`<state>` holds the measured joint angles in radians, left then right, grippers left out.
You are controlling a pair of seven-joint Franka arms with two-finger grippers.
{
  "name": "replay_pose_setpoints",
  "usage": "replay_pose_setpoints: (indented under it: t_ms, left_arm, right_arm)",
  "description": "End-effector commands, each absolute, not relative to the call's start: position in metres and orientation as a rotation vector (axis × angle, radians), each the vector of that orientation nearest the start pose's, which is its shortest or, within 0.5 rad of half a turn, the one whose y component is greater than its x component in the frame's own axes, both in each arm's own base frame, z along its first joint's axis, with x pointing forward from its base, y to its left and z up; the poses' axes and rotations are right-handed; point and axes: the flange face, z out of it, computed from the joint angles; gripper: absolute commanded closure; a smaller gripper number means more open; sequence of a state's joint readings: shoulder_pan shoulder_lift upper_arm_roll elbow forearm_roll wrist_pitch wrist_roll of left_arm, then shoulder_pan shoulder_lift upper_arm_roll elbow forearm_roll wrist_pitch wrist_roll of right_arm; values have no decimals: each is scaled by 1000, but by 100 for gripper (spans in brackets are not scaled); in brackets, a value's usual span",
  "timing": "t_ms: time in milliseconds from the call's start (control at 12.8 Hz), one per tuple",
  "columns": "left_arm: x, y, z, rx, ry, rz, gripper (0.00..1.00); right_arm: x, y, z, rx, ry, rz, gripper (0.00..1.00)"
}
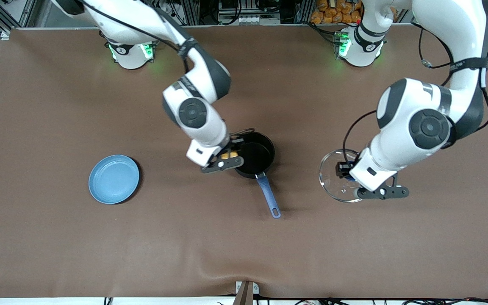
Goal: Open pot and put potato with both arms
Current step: 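Lift the lid with the left gripper while the right gripper carries the potato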
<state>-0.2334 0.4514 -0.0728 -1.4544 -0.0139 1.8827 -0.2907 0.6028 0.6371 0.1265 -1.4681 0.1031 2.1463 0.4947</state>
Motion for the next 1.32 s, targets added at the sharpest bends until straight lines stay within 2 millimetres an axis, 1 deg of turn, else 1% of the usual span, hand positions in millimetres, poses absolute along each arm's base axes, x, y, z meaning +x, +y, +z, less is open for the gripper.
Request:
replay_pose_setpoints:
  t_ms: [0, 78, 156, 234, 312, 390, 468, 545, 701, 779, 935, 1013, 1091, 1169, 1247]
  left_arm:
    - [665, -177, 414, -3185, 3, 57, 100]
    - [665, -170, 403, -3192, 31, 61, 100]
    - [664, -171, 389, -3194, 52, 46, 100]
    - [661, -167, 372, -3191, 56, 29, 100]
    - [661, -151, 357, -3194, 57, 6, 100]
    - [658, -141, 341, -3195, 77, -13, 100]
    - [656, -134, 328, -3196, 83, -31, 100]
    - [652, -132, 314, -3195, 92, -25, 100]
    - [646, -122, 295, -3191, 112, -7, 100]
    - [642, -117, 288, -3181, 158, 11, 100]
    - [630, -84, 262, -3179, 108, 55, 100]
    - [623, -68, 246, -3182, 85, 13, 100]
    - [617, -64, 235, -3182, 108, -29, 100]
    - [617, -65, 232, -3183, 111, -34, 100]
    - [617, -64, 231, -3183, 108, -32, 100]
  right_arm:
    - [529, 495, 285, -2998, -123, 61, 100]
    - [527, 500, 278, -2998, -97, 63, 100]
    - [523, 508, 273, -2994, -90, 57, 100]
    - [521, 516, 270, -2986, -72, 45, 100]
    - [525, 519, 266, -2982, -60, 33, 100]
    - [528, 520, 262, -2984, -62, 21, 100]
    - [532, 522, 257, -2986, -73, -1, 100]
    - [533, 522, 252, -2990, -82, -16, 100]
    - [530, 526, 237, -2992, -92, -22, 100]
    - [529, 527, 232, -2990, -91, -21, 100]
    - [526, 531, 224, -2981, -91, -36, 100]
    - [526, 531, 219, -2981, -78, -35, 100]
    - [526, 532, 217, -2980, -81, -37, 100]
    - [526, 532, 216, -2982, -87, -44, 100]
    - [526, 532, 211, -2988, -96, -53, 100]
